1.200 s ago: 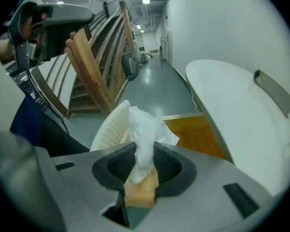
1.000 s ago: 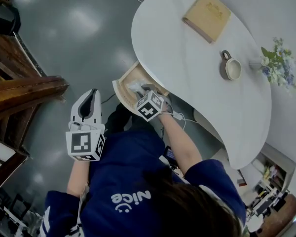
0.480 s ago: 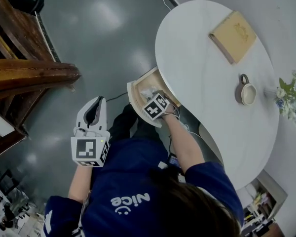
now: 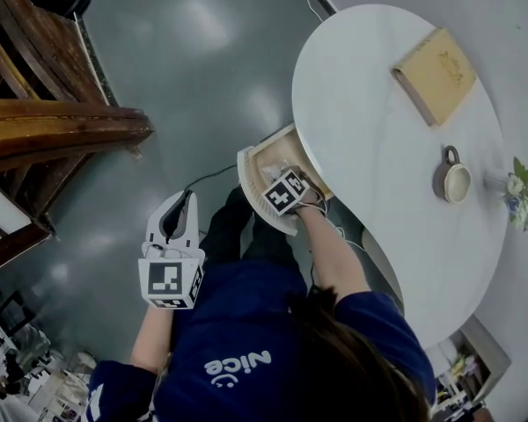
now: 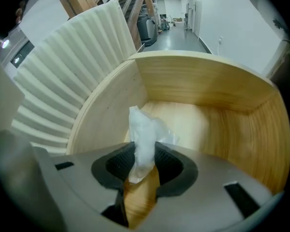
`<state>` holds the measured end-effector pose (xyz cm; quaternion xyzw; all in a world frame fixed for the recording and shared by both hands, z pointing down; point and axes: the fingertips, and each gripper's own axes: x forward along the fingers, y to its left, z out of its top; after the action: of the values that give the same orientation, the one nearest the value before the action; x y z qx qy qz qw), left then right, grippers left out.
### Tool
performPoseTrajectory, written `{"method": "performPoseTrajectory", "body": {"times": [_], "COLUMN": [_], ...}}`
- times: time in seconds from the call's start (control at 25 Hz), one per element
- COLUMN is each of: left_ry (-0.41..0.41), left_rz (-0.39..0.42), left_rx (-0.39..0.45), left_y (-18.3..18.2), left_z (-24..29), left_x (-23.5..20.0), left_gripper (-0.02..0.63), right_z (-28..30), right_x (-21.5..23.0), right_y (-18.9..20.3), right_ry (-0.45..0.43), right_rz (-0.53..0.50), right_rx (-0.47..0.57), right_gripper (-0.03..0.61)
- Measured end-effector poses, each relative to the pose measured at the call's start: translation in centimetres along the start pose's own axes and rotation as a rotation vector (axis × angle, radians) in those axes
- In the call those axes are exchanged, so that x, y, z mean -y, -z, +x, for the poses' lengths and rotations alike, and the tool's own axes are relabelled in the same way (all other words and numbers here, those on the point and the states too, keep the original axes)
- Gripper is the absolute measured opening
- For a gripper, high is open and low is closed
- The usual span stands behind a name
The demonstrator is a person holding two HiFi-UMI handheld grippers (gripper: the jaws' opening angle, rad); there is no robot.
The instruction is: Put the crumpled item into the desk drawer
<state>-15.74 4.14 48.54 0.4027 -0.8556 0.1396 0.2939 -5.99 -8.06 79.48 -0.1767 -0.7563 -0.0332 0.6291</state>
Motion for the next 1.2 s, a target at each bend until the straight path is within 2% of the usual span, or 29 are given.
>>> {"method": "performPoseTrajectory", "body": {"times": [0.16,0.36,0.52,0.72,1.08,1.2], "left_ry": [-0.021,-0.031,-0.029,-0.009,0.066,0.089], "left_rz": [0.014,-0.008,-0.026,-0.029,-0.033,-0.025], "left_rx": [-0.009,-0.016,-0.014,0.017,0.070,0.088], "left_y": [0.8,1.6,1.8,0.6,-1.5,-2.4], "left_z": [-0.4,-0.6,-0.6,-0.2,0.7,1.0], "left_x": [-0.2,-0.6,-0.4,-0.7,0.2,0.5], "left_gripper": [0.012,0.012,0.012,0.012,0.012,0.012], "right_z": [0.7,1.2,0.8,-0.7,-7.0,-9.5], "right_x": [0.3,0.2,-0.4,-0.8,-0.7,-1.0], "right_y": [0.1,-0.2,0.0,-1.1,-3.2,-3.7], "right_ry": [0.010,0.001,-0.025,-0.025,0.021,0.028], "right_rz": [-0.005,-0.004,0.015,0.021,0.095,0.152], "right_rx": [-0.022,-0.034,-0.024,0.015,0.162,0.216], "right_gripper": [0.137,0.151,0.206,0.252,0.259,0.259]}}
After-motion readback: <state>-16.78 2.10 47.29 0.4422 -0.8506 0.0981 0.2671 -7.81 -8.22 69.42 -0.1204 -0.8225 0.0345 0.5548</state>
